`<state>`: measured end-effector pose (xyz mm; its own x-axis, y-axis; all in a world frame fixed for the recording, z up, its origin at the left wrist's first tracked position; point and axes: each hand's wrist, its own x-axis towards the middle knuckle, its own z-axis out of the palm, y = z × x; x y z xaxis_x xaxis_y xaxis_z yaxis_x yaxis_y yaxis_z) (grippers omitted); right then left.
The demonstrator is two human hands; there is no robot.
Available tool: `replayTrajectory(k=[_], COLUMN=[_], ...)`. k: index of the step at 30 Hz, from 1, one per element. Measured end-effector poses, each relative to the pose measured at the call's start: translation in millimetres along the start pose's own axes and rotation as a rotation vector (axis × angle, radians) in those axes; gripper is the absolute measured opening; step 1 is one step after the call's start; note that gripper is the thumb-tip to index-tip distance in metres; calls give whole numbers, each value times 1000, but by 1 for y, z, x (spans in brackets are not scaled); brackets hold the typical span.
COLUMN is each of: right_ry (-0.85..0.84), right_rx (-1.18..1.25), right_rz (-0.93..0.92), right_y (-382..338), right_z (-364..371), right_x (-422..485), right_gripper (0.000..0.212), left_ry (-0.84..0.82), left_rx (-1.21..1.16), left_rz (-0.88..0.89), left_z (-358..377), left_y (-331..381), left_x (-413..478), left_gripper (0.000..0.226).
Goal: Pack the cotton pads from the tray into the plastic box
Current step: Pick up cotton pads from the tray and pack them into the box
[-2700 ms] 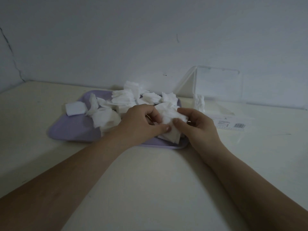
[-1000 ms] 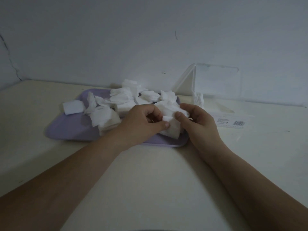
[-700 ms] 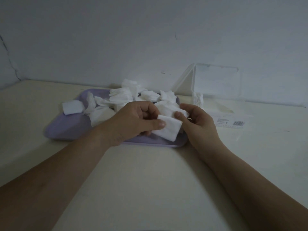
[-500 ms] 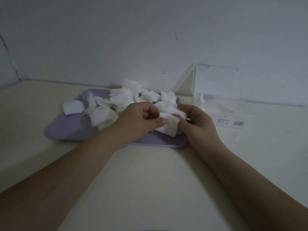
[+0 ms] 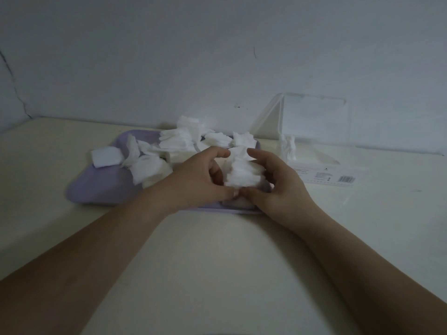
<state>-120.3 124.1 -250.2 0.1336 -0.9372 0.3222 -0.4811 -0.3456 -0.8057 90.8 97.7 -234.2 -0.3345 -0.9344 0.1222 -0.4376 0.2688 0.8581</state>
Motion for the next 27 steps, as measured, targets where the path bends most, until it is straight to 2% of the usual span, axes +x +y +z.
replayTrajectory(k=[1, 3, 5, 8, 10, 12, 16, 21, 27], right_ry=[-18, -53, -79, -113, -108, -92, -131, -150, -160], right_rx=[-14, -12, 8, 16, -94, -193, -184, 216, 401], right_rz=[-16, -47, -60, -48, -44, -41, -8, 185, 303], right_y=[-1, -5, -7, -10, -9, -10, -15, -27, -30], right_z=[0, -1, 0, -1, -2, -3, -2, 9, 22], right_x=[0, 0, 1, 0, 1, 1, 1, 6, 6], right_gripper=[72, 72, 71, 82, 88, 84, 83, 89, 99], left_ry=[-59, -112, -81, -16, -33, -90, -121, -109, -136], left_rx=[15, 7, -5, 13, 61, 137, 129, 34, 112], left_rz=[11, 64, 100, 82, 55, 43, 24, 48, 94], left_z=[-2, -3, -4, -6, -8, -11, -16, -12, 5], left_y=[1, 4, 7, 6, 3, 2, 2, 1, 1], left_x=[-1, -2, -2, -1, 0, 1, 1, 1, 6], left_gripper=[76, 64, 51, 46, 42, 43, 42, 35, 29])
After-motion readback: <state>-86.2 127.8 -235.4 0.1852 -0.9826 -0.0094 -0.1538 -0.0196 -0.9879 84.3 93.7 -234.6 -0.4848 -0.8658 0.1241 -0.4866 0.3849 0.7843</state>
